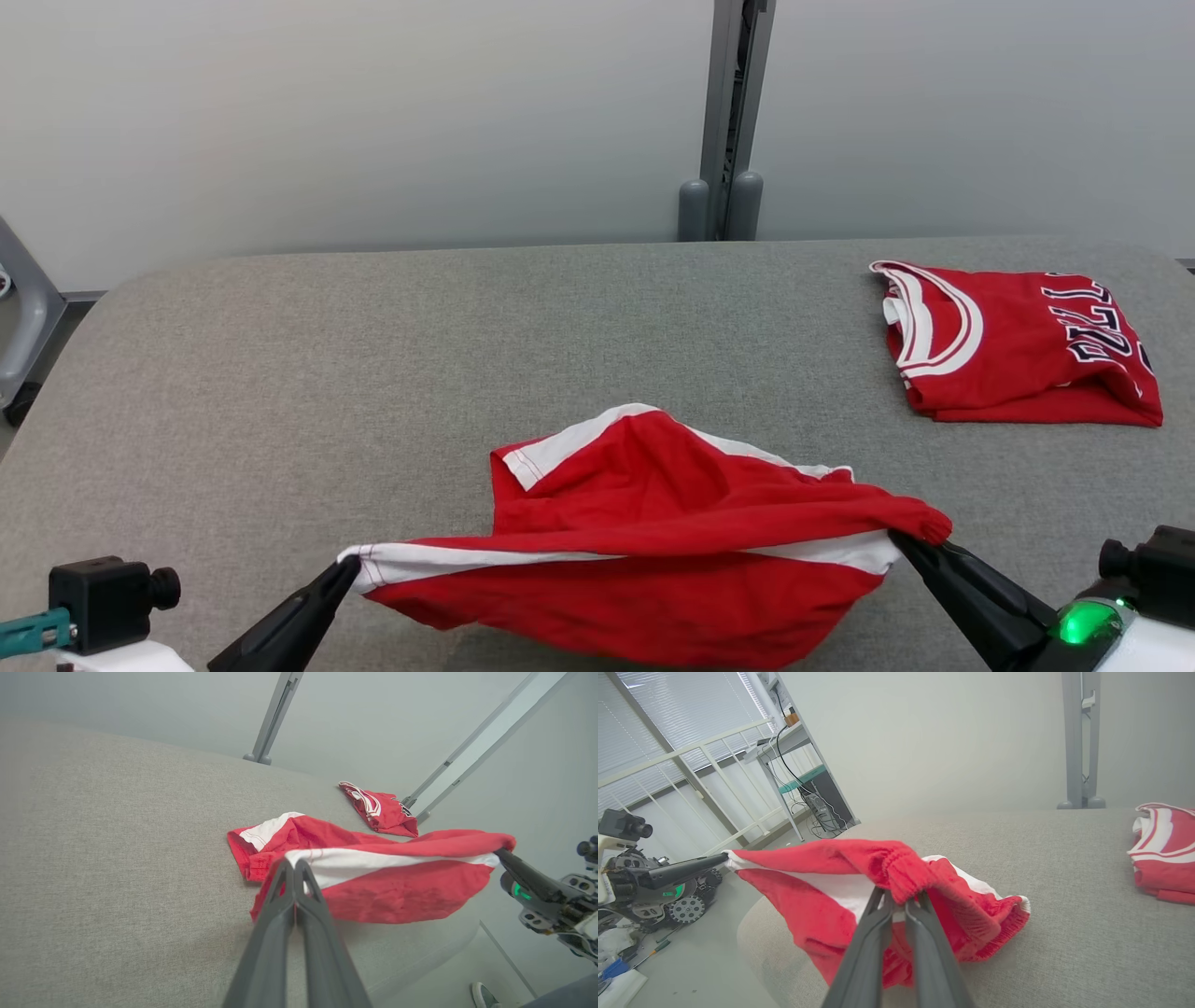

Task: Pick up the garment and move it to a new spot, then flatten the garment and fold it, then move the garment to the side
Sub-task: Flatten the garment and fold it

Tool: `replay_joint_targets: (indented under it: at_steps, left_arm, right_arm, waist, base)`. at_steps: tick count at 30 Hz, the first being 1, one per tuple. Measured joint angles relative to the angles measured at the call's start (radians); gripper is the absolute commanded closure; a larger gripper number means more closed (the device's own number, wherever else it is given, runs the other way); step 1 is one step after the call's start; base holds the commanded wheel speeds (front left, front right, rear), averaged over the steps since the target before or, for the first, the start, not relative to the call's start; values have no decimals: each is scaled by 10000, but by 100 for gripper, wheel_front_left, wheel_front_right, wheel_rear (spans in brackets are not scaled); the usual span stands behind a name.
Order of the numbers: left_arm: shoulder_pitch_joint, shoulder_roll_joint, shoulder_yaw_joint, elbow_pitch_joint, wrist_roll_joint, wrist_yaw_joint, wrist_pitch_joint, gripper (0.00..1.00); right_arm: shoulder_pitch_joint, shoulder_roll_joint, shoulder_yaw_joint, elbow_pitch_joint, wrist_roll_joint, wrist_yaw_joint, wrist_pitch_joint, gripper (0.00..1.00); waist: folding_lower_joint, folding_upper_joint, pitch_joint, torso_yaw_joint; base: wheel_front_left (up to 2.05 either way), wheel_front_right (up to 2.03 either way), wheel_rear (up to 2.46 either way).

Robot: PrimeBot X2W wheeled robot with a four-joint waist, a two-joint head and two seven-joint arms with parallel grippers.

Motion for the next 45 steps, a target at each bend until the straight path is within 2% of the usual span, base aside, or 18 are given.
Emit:
replay_joint_targets:
  at_steps: [4,6,11,14,19,24,29,30,33,36,39,40,45]
  left_arm:
    - [-90,12,-75,-424,-12,48,92,100]
    - [-580,8,-71,-372,-8,13,123,100]
    - [-2375,10,-174,761,-370,-466,531,100]
    - [-4212,190,-282,1931,-201,-665,798,100]
    - [-8153,198,-911,4121,499,-943,1202,100]
    - [-11944,-75,-1484,6287,963,-1024,1152,100]
    - [-15303,-251,-2019,7879,1177,-1053,272,100]
    - [-16457,-303,-2265,8414,1365,-1053,-368,100]
    - [-17956,-447,-2456,9152,1523,-1055,-1630,100]
    - [-18521,-704,-2907,9800,1103,-1055,-2017,100]
    - [-18431,-763,-3931,9986,637,-1055,-1743,100]
    - [-18431,-763,-3931,9986,637,-1055,-1743,100]
    - [-17349,-309,-5448,9754,-372,-1051,-1118,100]
  right_arm:
    - [74,42,-368,-740,-111,0,416,100]
    - [-222,341,-504,-878,-123,0,830,100]
    - [-1841,970,-299,-518,564,0,1732,100]
    - [-3428,1269,-207,297,817,-2,2215,100]
    - [-6619,1720,75,1845,890,0,2794,100]
    - [-9850,2188,359,3417,1055,0,3081,100]
    - [-12858,2627,435,4767,1348,0,3053,100]
    - [-14039,2790,360,5216,1392,0,2683,100]
    - [-15410,3007,284,5806,1198,2,1710,100]
    - [-15912,3189,564,6441,1290,0,1285,100]
    - [-15734,3221,1329,6775,1582,-2,1346,100]
    - [-15734,3221,1329,6775,1582,-2,1346,100]
    - [-14480,2880,2742,6847,2173,-2,1678,100]
  waist:
    - [0,0,1,-93]
    - [0,0,32,-213]
    - [0,0,371,-360]
    - [0,0,824,-421]
    - [1,0,1997,-518]
    - [0,0,3408,-583]
    - [0,0,4805,-633]
    - [0,0,5321,-649]
    - [0,0,5986,-662]
    - [1,0,6407,-655]
    - [2,0,6427,-589]
    - [2,0,6427,-589]
    - [1,0,6210,-451]
  base:
    - [0,0,0]
    - [0,0,0]
    - [0,0,0]
    - [0,0,0]
    - [0,0,0]
    - [0,0,0]
    - [0,0,0]
    - [0,0,0]
    - [0,0,0]
    - [0,0,0]
    - [0,0,0]
    - [0,0,0]
    - [0,0,0]
